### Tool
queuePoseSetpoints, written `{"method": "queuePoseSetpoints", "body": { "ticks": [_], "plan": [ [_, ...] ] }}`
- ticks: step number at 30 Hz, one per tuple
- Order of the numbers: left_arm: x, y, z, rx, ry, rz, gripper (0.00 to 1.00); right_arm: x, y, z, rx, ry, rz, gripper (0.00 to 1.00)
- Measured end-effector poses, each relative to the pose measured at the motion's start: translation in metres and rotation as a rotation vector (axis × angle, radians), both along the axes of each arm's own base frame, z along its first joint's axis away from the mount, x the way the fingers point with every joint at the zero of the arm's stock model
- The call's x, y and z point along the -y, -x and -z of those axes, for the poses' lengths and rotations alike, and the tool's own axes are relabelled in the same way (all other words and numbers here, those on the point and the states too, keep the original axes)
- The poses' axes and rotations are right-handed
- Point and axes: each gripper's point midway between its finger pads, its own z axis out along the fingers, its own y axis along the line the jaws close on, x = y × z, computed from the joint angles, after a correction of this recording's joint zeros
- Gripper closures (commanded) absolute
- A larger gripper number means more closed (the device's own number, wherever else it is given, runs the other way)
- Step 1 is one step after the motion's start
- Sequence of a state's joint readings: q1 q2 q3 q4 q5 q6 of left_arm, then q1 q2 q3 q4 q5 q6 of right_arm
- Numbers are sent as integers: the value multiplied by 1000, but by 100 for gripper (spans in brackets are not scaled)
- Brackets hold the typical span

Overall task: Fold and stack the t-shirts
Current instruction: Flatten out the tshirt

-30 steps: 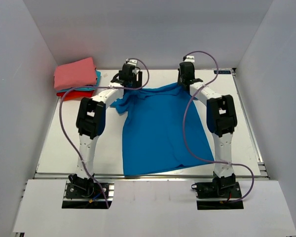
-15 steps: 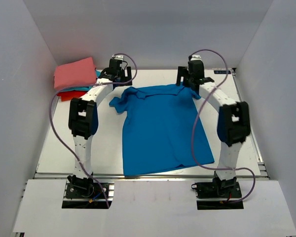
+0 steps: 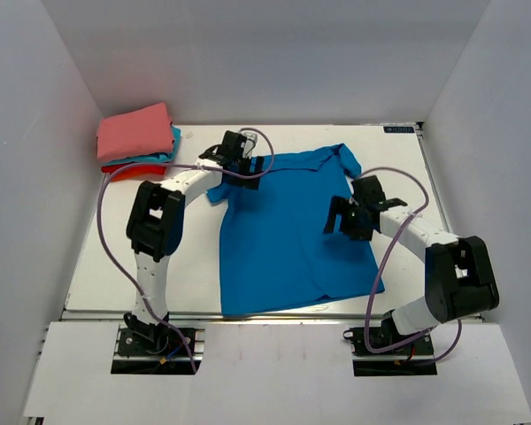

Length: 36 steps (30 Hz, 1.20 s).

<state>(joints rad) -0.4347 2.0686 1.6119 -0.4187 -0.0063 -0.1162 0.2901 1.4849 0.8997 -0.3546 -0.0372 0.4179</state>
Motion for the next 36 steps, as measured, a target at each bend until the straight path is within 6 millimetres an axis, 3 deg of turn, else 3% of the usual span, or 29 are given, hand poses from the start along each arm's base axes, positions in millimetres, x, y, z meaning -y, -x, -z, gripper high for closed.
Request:
{"method": "queuePoseSetpoints", "body": {
  "ticks": [4,5,6,10,13,15,18,21,25,30,33,36],
  "plan": [
    [-26,2,50,-93,-102,-49,0,5,51,29,-139,-21,7,10],
    [-31,1,59,-104,-119,-57,0,7,59,32,-157,-22,14,10],
    [-33,-3,56,-94,-121,-65,0,8,64,35,-169,-21,20,10],
    [-43,-2,60,-110,-127,-113,0,10,63,38,-179,-13,50,10],
    [-49,5,61,-112,-118,-174,0,11,51,40,-201,15,79,10],
    [-57,18,61,-123,-116,-225,0,14,33,41,-201,50,110,10],
    [-68,55,62,-170,-109,-303,0,22,-3,44,-216,117,158,10],
    [-81,97,63,-241,-102,-363,0,29,-49,45,-206,164,200,10],
    [-83,153,63,-327,-33,-381,0,31,-111,44,-174,178,194,10],
    [-38,219,52,-391,191,-173,0,2,-204,35,-18,74,77,10],
    [-12,244,47,-459,221,-45,0,-26,-253,27,100,-27,-9,10],
    [0,266,38,-505,194,66,0,-44,-274,21,171,-97,-74,10]
  ]
}}
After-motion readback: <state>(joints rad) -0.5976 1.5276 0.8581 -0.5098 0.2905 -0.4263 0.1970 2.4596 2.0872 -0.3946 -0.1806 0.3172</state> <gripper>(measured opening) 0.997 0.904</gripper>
